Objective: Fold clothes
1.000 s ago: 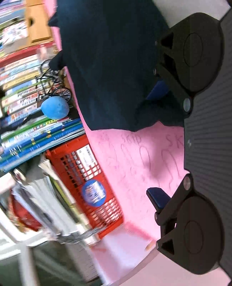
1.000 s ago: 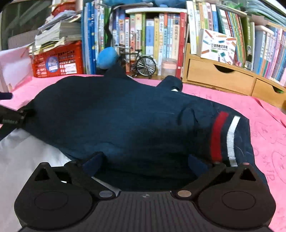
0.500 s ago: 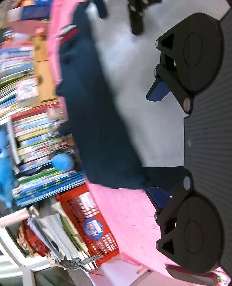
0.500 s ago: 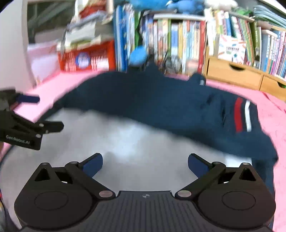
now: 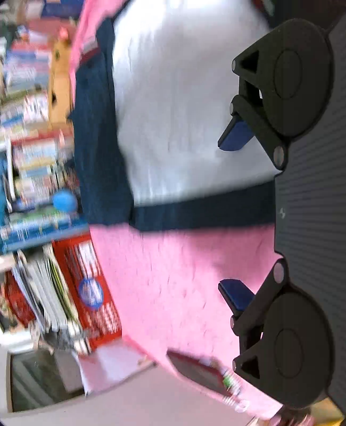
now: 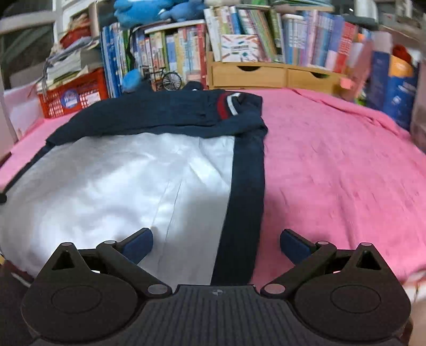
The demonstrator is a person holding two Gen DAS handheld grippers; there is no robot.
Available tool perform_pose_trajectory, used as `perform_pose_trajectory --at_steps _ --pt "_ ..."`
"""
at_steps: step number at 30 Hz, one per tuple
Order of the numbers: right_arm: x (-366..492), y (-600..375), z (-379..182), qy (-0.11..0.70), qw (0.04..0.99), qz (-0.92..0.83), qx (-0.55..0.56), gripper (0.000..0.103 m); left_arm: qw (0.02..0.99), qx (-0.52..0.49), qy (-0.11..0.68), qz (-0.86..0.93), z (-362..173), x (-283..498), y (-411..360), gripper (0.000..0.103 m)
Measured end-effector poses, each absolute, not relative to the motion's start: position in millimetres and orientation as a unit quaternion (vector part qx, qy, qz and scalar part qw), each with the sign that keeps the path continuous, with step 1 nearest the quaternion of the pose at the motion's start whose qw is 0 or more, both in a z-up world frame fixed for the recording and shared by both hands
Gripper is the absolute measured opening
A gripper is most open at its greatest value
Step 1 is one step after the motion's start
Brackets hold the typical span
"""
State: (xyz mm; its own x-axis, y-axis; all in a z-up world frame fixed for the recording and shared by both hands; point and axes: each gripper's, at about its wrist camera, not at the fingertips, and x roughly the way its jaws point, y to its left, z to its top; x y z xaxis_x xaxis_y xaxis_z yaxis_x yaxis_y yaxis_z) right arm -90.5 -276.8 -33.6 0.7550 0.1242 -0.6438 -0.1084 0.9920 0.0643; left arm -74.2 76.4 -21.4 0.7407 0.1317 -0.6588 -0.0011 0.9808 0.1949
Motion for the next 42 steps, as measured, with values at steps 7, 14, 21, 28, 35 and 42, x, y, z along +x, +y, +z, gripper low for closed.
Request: perform_pose_trajectory --at_steps 7,14,21,28,35,42 --pt "-143.9 -234.4 -41.5 0.332 0.941 0.062 -0.005 0.103 0.916 0.103 0.386 0.028 -35.1 -115.2 18.9 0.103" --pt "-199.3 -203.8 -43.2 0.323 0.941 0.098 0.019 0.103 0.924 0.044 0.378 0.036 -36.4 -179.4 25.3 0.103" --pt "-241.2 -190.7 -59.7 0.330 0.936 0.120 0.006 0.103 0.910 0.015 0.412 0.040 -53.7 -197.6 31.6 0.103" --pt "-246.0 -183.5 -63.4 0.328 0.937 0.120 -0.004 0.103 0.913 0.016 0.405 0.047 -55.5 -207.9 35.4 0.103" --pt "-243.3 -182.3 -67.0 0.332 0.935 0.122 -0.007 0.103 0.913 0.028 0.405 0.041 -58.9 -209.0 29.5 0.103" --pt "-243.8 -179.9 -71.3 0.340 0.932 0.125 -0.012 0.103 0.911 0.032 0.410 0.036 -61.9 -209.4 26.9 0.103"
